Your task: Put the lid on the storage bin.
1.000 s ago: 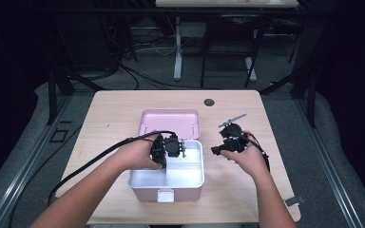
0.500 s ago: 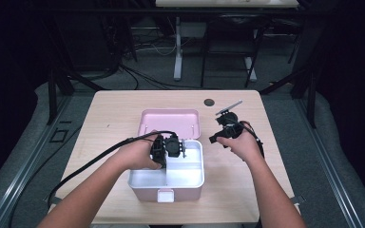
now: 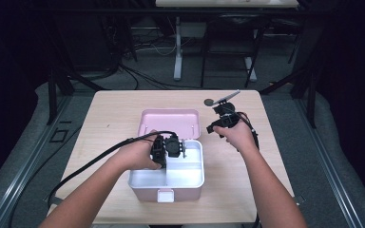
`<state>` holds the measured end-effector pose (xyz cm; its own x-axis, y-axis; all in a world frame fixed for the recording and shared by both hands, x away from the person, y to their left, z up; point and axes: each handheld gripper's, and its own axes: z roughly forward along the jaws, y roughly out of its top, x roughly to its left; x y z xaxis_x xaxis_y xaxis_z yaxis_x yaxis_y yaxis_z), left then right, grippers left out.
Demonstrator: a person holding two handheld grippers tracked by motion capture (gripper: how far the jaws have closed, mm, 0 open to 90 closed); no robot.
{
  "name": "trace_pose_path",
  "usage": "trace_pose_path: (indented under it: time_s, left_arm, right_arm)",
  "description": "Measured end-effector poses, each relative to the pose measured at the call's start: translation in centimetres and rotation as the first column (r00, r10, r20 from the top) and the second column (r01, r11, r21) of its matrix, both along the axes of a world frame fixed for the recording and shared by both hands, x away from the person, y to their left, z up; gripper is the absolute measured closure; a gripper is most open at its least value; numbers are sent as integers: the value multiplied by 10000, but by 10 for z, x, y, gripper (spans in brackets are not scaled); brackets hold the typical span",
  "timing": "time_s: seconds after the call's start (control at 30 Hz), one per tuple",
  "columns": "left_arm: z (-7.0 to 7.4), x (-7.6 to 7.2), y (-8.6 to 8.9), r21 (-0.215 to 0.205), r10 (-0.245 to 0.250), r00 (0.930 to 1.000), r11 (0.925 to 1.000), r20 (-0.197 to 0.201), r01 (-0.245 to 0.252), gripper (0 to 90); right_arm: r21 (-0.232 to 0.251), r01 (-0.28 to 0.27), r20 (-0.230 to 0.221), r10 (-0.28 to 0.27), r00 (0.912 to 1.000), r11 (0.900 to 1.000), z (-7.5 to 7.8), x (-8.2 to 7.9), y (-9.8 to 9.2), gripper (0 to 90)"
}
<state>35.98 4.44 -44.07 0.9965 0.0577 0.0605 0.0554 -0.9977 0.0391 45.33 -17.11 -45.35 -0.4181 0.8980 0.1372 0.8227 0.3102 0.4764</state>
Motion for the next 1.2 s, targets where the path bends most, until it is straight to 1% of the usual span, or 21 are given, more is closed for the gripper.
trace_pose_path:
  time_s: [0.27, 0.33, 0.4, 0.43, 0.47, 0.5, 0.53, 0.57, 0.6, 0.63, 0.67, 0.8, 0.9, 0.93, 0.97, 1.0, 1.03, 1.1, 1.13, 1.17, 1.2]
  left_arm:
    - [0, 0, 0, 14, -17, 10000, 10000, -16, 17, 857]
    - [0, 0, 0, 16, -6, 10000, 10000, -16, 6, 857]
    - [0, 0, 0, 36, -4, 10000, 10000, -13, 4, 857]
    - [0, 0, 0, 26, 5, 10000, 10000, -1, -5, 857]
    - [0, 0, 0, 31, 6, 10000, 10000, 4, -6, 858]
    - [0, -1, 0, 22, 18, 10000, 10000, 34, -18, 858]
    - [0, 0, 0, 40, 18, 10000, 10000, 13, -19, 858]
    - [0, -1, 0, 23, 39, 10000, 10000, 37, -39, 858]
    - [0, -1, 0, 26, 45, 10000, 10000, 43, -45, 858]
    - [0, -1, 0, 28, 37, 10000, 10000, 70, -37, 858]
    - [0, -1, -1, 87, 36, 9999, 10000, 97, -37, 859]
    - [0, -1, -1, 72, 58, 9999, 10000, 96, -59, 859]
    - [0, -2, -1, 64, 70, 9999, 10000, 97, -70, 859]
    - [0, -2, -1, 77, 53, 9999, 10000, 98, -54, 859]
    - [0, -2, -1, 77, 53, 9999, 10000, 98, -54, 859]
    - [0, -2, -1, 72, 55, 9999, 10000, 124, -56, 859]
    - [0, -2, -1, 68, 57, 9999, 10000, 103, -58, 859]
    - [0, -2, -1, 72, 54, 9999, 10000, 95, -55, 859]
    - [0, -2, -1, 73, 58, 9999, 10000, 93, -59, 860]
    - [0, -2, -1, 73, 59, 9999, 10000, 95, -60, 859]
    - [0, -2, -1, 76, 52, 9999, 10000, 122, -53, 859]
  right_arm:
    - [140, 183, -165, -180, 9997, 9997, 5, 12, 8, 521]
    - [132, 272, -53, -271, 9996, 9995, 6, 14, 11, 521]
    - [115, 231, -72, -230, 9997, 9997, 7, 17, 15, 517]
    - [-25, 323, 29, -323, 9995, 9995, 9, 18, 18, 517]
    - [113, 331, 116, -333, 9994, 9994, 9, 19, 19, 515]
    - [91, 404, 98, -405, 9991, 9991, 11, 21, 20, 514]
    - [261, 249, -107, -246, 9996, 9993, 12, 23, 21, 514]
    - [32, 406, 71, -406, 9991, 9992, 11, 24, 23, 514]
    - [297, 233, -197, -227, 9995, 9993, 12, 26, 24, 514]
    - [8, 484, 19, -484, 9988, 9988, 11, 28, 28, 514]
    - [99, 420, -117, -418, 9991, 9991, 11, 31, 30, 514]
    - [154, 496, -139, -494, 9987, 9987, 7, 37, 35, 517]
    - [59, 593, -181, -592, 9981, 9982, 0, 42, 39, 545]
    - [-42, 653, -314, -654, 9974, 9979, -3, 44, 41, 576]
    - [-42, 653, -314, -654, 9974, 9979, -3, 44, 41, 576]
    - [8, 559, -465, -558, 9974, 9984, -4, 45, 41, 584]
    - [5, 672, -371, -671, 9971, 9977, -6, 46, 42, 600]
    - [43, 774, -490, -771, 9958, 9970, -6, 47, 43, 641]
    - [160, 906, -233, -903, 9956, 9958, -8, 47, 45, 650]
    - [61, 900, -424, -897, 9951, 9959, -7, 47, 45, 669]
    - [132, 1012, -565, -1003, 9933, 9948, -7, 48, 46, 679]
